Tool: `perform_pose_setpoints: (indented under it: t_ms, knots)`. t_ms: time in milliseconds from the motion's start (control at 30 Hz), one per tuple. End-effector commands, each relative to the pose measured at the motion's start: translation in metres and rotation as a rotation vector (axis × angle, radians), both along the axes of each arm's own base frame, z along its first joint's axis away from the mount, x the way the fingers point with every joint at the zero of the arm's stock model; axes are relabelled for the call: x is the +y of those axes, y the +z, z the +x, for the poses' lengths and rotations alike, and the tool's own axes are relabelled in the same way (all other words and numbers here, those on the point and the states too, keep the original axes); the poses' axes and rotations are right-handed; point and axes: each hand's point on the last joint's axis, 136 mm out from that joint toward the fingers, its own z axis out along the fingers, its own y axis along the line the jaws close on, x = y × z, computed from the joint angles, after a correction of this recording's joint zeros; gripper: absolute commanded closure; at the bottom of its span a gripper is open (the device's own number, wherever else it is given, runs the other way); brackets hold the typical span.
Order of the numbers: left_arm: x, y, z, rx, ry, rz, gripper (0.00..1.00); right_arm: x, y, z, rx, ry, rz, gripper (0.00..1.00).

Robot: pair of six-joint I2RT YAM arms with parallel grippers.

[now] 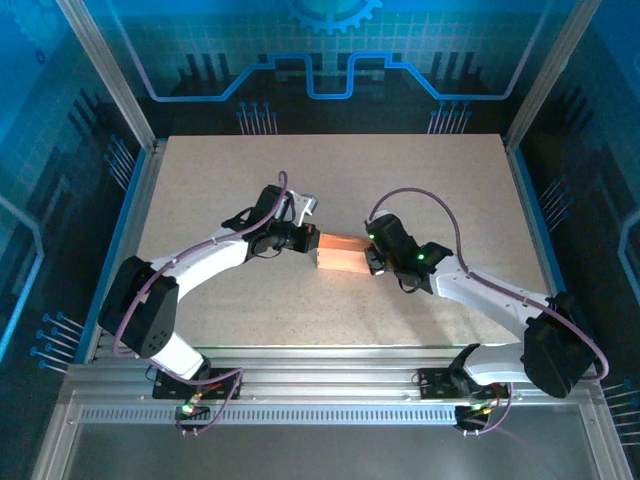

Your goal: Fold the paper box

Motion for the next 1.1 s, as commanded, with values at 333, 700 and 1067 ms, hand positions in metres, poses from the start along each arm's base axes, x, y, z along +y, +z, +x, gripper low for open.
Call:
perform_pose_setpoints:
  t_ms: [333,700,1067]
  knots:
    - [-0.003,-0.027,-0.04,0.095,-0.092,0.015,0.8,0.029,-0.009,-0.012,-0.04,0.116,0.055,1.0]
    - [-0.005,0.004,-0.04,0.071,-0.087,-0.021,0.49,0.03,-0.008,-0.012,-0.04,0.113,0.026,1.0]
    - [-0.003,0.025,-0.038,0.078,-0.048,-0.043,0.21,0.032,-0.009,-0.011,-0.033,0.111,0.031,1.0]
